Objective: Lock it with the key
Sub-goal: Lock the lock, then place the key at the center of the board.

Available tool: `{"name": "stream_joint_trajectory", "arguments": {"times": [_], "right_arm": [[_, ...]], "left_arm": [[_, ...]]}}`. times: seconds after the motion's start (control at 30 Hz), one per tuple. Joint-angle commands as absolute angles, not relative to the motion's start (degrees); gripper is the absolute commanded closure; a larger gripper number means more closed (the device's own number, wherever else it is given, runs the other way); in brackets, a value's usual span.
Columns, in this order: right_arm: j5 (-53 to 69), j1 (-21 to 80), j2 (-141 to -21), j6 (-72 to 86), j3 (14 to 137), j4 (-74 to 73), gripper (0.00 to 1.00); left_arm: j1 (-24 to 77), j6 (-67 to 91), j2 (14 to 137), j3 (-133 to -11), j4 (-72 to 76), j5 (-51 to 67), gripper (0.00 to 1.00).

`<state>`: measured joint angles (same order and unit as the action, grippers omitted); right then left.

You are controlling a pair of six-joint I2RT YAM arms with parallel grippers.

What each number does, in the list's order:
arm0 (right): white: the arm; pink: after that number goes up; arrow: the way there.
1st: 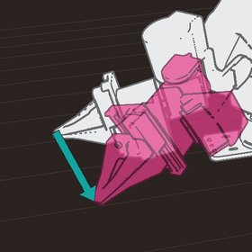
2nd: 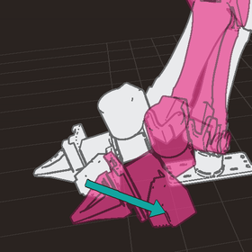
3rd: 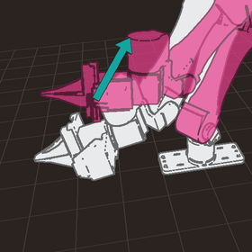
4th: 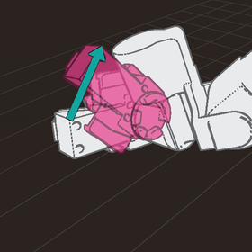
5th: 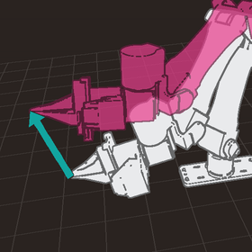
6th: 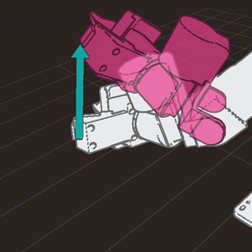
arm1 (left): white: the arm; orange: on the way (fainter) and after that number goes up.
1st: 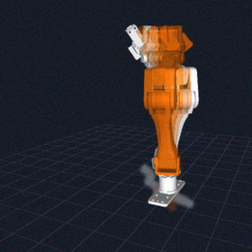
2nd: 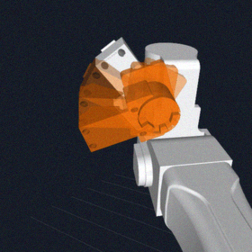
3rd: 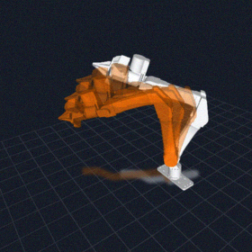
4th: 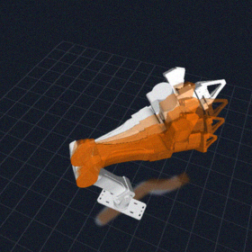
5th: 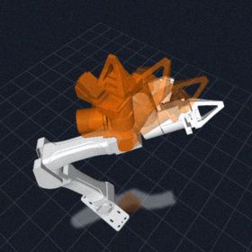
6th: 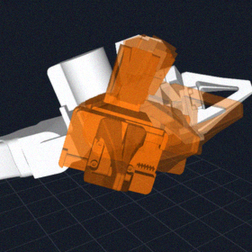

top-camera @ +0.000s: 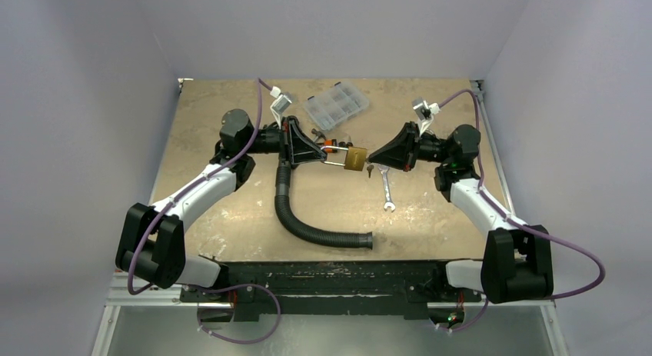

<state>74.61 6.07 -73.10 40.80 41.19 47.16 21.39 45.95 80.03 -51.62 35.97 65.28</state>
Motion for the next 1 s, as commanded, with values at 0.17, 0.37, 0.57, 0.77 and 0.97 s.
{"name": "stream_joint_trajectory", "arguments": {"times": [0.17, 0.37, 0.57, 0.77, 0.97], "right_arm": [[75.3, 3.8, -71.7, 40.6, 40.7, 47.8, 1.0], [76.3, 0.2, -71.6, 40.9, 39.4, 47.8, 1.0], [78.2, -4.4, -72.0, 41.0, 38.4, 47.7, 1.0], [80.6, -12.1, -73.0, 37.2, 39.5, 43.0, 1.0], [68.9, -19.3, -78.4, -28.0, 61.3, -32.4, 1.0]], "left_arm": [[20.6, 46.6, 77.0, -51.6, 42.0, 64.3, 1.0], [19.6, 47.4, 77.0, -51.7, 43.1, 63.9, 1.0], [18.9, 48.5, 76.9, -51.5, 44.2, 63.7, 1.0], [18.6, 48.4, 76.9, -51.2, 44.1, 63.7, 1.0], [18.6, 45.7, 77.0, -51.6, 40.5, 63.2, 1.0]]}}
